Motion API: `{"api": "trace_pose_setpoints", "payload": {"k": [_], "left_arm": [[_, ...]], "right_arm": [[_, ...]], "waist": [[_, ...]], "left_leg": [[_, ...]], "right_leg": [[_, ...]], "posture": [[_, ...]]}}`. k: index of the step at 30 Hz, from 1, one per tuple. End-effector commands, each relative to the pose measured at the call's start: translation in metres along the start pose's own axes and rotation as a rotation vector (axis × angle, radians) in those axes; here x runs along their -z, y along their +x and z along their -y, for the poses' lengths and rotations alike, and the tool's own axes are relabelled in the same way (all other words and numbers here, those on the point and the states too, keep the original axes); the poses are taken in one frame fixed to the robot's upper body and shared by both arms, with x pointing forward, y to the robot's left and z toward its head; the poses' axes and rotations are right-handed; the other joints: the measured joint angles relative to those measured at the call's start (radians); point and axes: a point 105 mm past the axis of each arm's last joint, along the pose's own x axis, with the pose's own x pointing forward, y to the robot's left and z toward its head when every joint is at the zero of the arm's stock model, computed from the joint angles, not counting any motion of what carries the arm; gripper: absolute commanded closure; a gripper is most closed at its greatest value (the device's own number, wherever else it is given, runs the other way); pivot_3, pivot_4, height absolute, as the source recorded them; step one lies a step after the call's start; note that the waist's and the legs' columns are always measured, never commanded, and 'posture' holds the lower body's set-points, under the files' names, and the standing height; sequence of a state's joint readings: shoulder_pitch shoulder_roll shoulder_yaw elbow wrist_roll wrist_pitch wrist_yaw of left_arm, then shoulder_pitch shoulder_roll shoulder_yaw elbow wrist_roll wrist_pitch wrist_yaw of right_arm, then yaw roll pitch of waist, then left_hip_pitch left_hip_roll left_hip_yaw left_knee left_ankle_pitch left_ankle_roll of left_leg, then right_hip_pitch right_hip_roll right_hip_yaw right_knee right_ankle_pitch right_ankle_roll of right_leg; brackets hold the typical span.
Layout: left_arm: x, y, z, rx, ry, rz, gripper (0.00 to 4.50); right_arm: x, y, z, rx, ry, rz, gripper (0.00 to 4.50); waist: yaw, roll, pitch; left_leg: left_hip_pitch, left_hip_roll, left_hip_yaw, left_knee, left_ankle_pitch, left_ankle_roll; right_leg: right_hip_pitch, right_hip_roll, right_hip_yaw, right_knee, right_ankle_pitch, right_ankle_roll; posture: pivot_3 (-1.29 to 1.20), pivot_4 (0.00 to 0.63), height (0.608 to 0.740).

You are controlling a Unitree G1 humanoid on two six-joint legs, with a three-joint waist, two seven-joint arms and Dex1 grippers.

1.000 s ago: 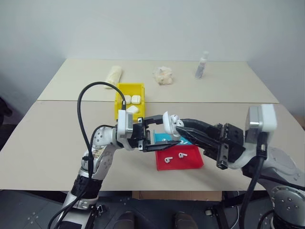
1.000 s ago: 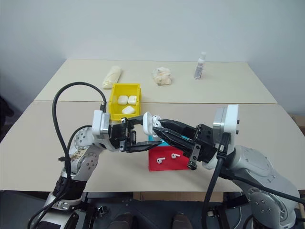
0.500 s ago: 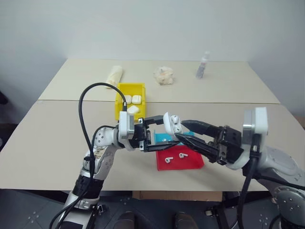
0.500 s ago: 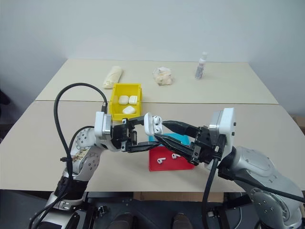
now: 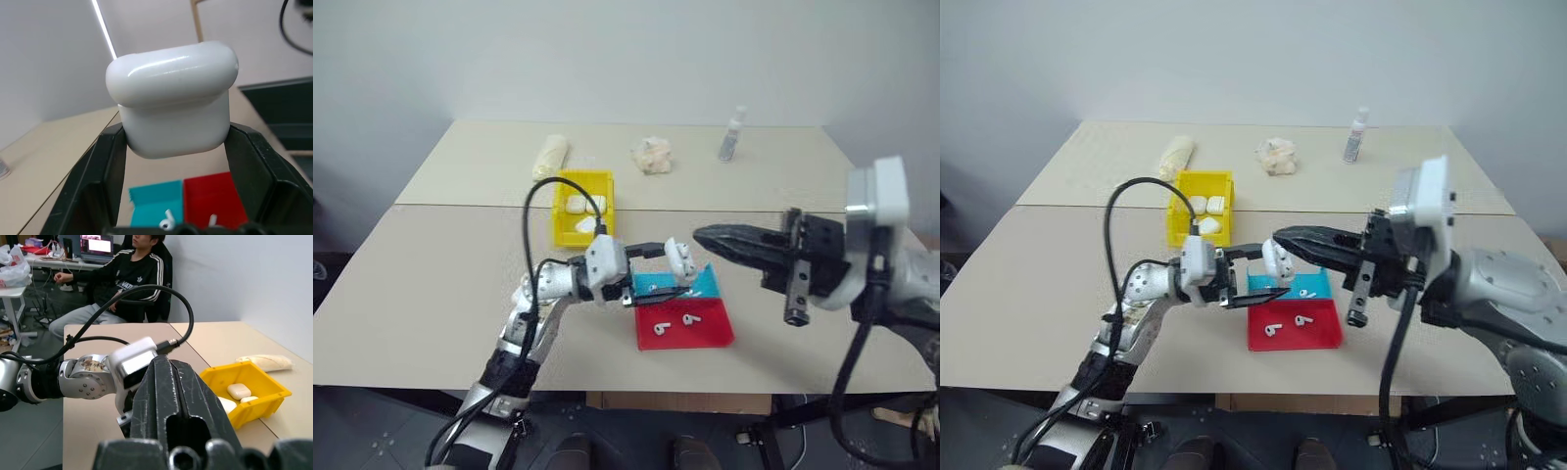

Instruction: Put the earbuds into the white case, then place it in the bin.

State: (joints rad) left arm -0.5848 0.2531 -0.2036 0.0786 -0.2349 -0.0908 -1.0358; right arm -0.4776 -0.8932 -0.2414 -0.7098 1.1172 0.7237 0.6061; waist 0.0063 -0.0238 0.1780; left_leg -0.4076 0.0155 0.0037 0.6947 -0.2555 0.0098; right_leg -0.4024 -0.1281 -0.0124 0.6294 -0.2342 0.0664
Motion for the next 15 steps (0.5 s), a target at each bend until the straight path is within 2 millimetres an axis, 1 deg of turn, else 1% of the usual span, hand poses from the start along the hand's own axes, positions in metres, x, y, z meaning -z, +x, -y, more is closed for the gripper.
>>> {"api": "trace_pose_setpoints", "payload": {"k": [1, 4, 6, 11, 15], "left_arm": [[-0.008, 0.008, -0.006, -0.018, 0.055, -0.019, 1.76], [-0.008, 0.015, -0.012, -0.078, 0.045, -0.05, 1.76], [-0.012, 0.017, -0.015, -0.118, 0.034, -0.039, 1.76], [-0.021, 0.007, -0.01, -0.096, 0.042, 0.008, 1.76], [-0.025, 0.004, -0.006, -0.083, 0.033, 0.048, 1.76]], "right_arm": [[0.005, 0.008, -0.005, -0.026, -0.061, -0.074, 4.45], [0.013, 0.015, -0.008, -0.042, -0.08, -0.116, 4.45], [0.023, 0.018, -0.008, -0.034, -0.092, -0.161, 4.45], [0.037, 0.023, -0.006, -0.01, -0.132, -0.21, 4.45], [0.04, 0.024, 0.0, 0.02, -0.155, -0.227, 4.45]], "waist": [[0.001, 0.0, 0.0], [0.003, 0.0, 0.0], [0.004, 0.0, 0.0], [0.003, 0.0, 0.0], [0.003, 0.0, 0.0]], "left_leg": [[-0.001, 0.0, 0.0, 0.0, 0.0, 0.0], [-0.001, 0.0, 0.0, 0.0, 0.0, 0.0], [-0.001, 0.0, 0.0, 0.001, 0.0, 0.0], [-0.002, 0.0, 0.0, 0.001, 0.0, 0.0], [-0.001, 0.0, 0.0, 0.001, 0.0, 0.0]], "right_leg": [[0.0, 0.0, 0.0, 0.0, 0.0, 0.0], [-0.001, 0.0, 0.0, 0.0, 0.0, 0.0], [-0.001, 0.0, 0.0, 0.0, 0.0, 0.0], [-0.002, 0.0, 0.0, 0.0, 0.0, 0.0], [-0.002, 0.0, 0.0, 0.0, 0.0, 0.0]], "posture": [[0.0, 0.15, 0.74], [0.0, 0.15, 0.74], [0.0, 0.15, 0.74], [0.0, 0.15, 0.74], [0.0, 0.15, 0.74]]}}
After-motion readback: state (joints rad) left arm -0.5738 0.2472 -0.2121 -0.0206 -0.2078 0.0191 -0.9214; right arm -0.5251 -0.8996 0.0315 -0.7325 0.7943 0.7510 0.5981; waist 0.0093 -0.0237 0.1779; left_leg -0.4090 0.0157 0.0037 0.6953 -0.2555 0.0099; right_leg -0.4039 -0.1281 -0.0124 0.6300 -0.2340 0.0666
